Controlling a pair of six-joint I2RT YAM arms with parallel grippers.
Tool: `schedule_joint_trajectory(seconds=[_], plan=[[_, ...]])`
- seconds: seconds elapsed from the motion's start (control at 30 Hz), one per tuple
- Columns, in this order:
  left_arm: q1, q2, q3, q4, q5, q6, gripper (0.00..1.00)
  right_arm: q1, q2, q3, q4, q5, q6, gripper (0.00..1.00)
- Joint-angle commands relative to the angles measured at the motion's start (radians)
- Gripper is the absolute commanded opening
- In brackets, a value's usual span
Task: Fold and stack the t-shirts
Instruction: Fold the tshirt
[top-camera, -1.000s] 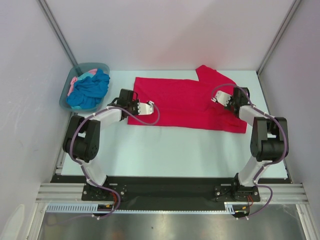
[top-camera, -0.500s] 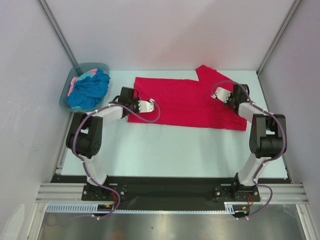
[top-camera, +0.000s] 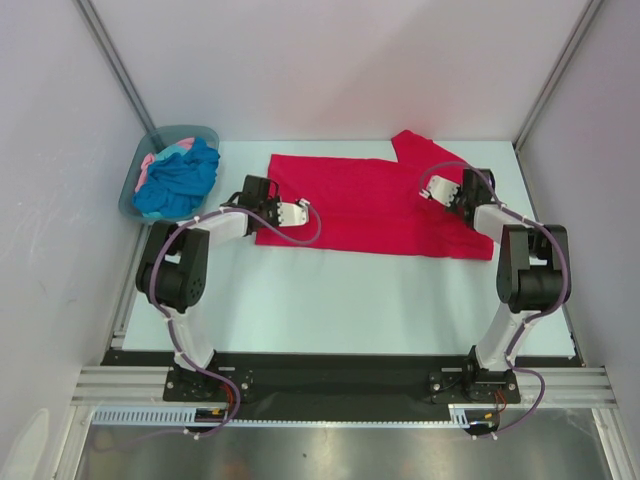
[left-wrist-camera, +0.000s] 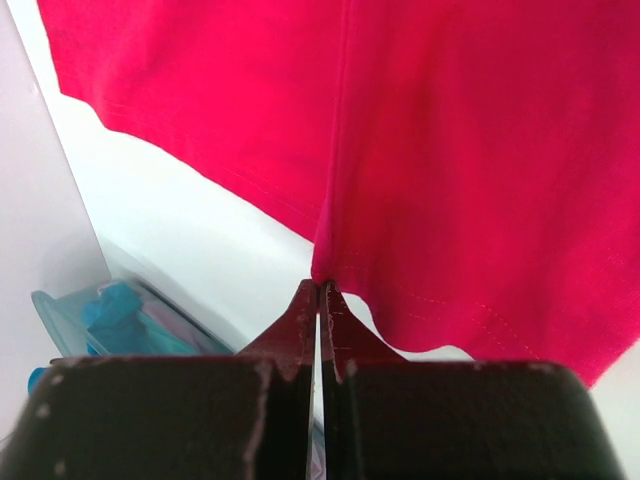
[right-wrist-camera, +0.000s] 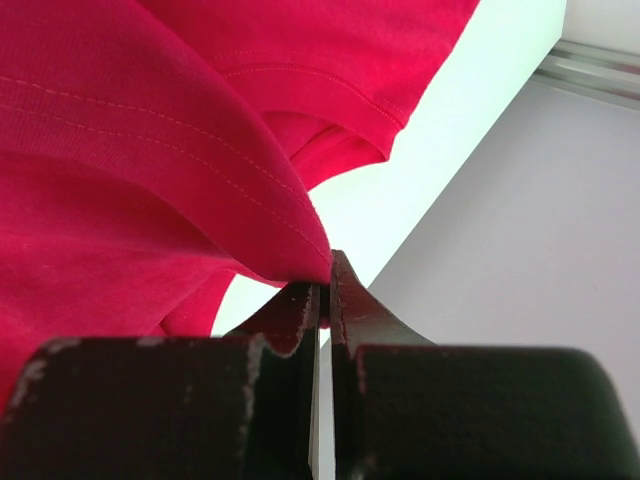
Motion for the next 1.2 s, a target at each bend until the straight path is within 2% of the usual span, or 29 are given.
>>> schedule_joint_trajectory(seconds=[0.0, 0.77, 0.9, 1.17], plan=[[0.016, 0.003, 0.035, 0.029, -0.032, 0.018, 0.00, 0.006, 0.006, 0.045, 0.032, 0.012, 0.012, 0.00], [0.013, 0.066, 0.065, 0.052, -0.056, 0.007, 0.00, 0.047, 0.093, 0.106, 0.061, 0.009, 0.015, 0.00], [0.013, 0.072, 0.071, 0.060, -0.065, 0.007, 0.08, 0.052, 0.112, 0.118, 0.063, 0.010, 0.015, 0.00], [0.013, 0.073, 0.071, 0.063, -0.065, 0.007, 0.07, 0.058, 0.129, 0.131, 0.077, 0.012, 0.016, 0.00]])
